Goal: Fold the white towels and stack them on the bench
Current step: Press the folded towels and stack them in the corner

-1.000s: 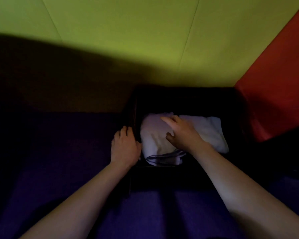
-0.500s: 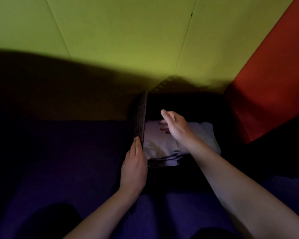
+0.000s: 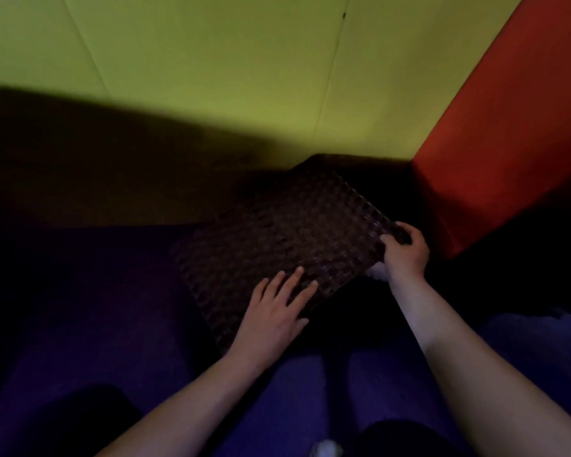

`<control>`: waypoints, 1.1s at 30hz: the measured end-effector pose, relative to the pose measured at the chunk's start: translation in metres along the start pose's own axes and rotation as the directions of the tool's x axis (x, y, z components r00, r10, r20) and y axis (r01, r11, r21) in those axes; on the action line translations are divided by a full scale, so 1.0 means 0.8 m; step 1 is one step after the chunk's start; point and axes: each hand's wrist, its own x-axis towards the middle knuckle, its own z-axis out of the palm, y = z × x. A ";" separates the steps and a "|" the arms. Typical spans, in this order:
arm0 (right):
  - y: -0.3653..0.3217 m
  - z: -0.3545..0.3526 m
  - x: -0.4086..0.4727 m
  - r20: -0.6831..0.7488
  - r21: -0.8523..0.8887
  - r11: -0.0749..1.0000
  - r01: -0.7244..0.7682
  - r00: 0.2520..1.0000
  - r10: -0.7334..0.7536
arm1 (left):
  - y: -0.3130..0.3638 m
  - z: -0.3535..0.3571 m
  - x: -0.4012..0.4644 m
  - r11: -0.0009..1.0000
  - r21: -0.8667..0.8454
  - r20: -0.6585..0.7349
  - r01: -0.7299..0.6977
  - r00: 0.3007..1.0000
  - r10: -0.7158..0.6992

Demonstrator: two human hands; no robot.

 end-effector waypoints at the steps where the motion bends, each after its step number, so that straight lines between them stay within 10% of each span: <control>1: 0.009 -0.014 0.001 -0.023 -0.020 1.000 -0.021 1.000 0.020 | -0.005 0.001 -0.001 1.000 0.003 0.001 0.019 1.000 -0.019; 5: 0.045 -0.064 0.007 -0.094 -0.214 0.974 -0.070 0.994 0.050 | -0.036 0.000 -0.018 0.960 0.005 -0.106 0.279 0.955 -0.277; 9: 0.065 -0.085 0.007 -0.069 -0.507 0.862 0.012 0.996 -0.054 | -0.059 -0.006 -0.038 0.710 -0.243 0.037 0.661 0.738 -0.674; 14: 0.086 -0.092 -0.002 -0.003 -0.710 0.687 0.154 0.975 -0.222 | -0.053 0.002 -0.021 0.638 -0.548 -0.016 0.541 0.756 -0.654; 33: 0.098 -0.117 -0.005 -0.017 -0.674 0.712 0.197 0.960 -0.281 | -0.076 0.016 0.041 0.688 -0.561 0.023 0.460 0.840 -0.543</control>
